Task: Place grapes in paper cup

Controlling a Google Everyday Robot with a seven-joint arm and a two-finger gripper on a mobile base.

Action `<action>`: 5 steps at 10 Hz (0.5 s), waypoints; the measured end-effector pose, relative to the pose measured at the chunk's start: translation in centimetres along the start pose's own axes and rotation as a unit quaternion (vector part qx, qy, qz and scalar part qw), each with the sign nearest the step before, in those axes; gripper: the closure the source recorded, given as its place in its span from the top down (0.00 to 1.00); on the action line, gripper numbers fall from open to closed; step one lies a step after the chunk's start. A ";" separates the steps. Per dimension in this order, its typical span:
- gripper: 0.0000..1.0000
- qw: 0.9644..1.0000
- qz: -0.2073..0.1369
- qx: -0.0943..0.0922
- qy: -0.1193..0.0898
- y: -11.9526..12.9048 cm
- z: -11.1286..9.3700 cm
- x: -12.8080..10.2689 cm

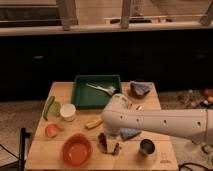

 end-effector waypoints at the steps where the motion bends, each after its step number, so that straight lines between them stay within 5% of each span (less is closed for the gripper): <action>1: 0.80 1.000 0.002 -0.002 -0.005 0.2 0.5 0.1; 5: 0.80 0.999 0.012 -0.013 -0.030 0.8 3.5 0.3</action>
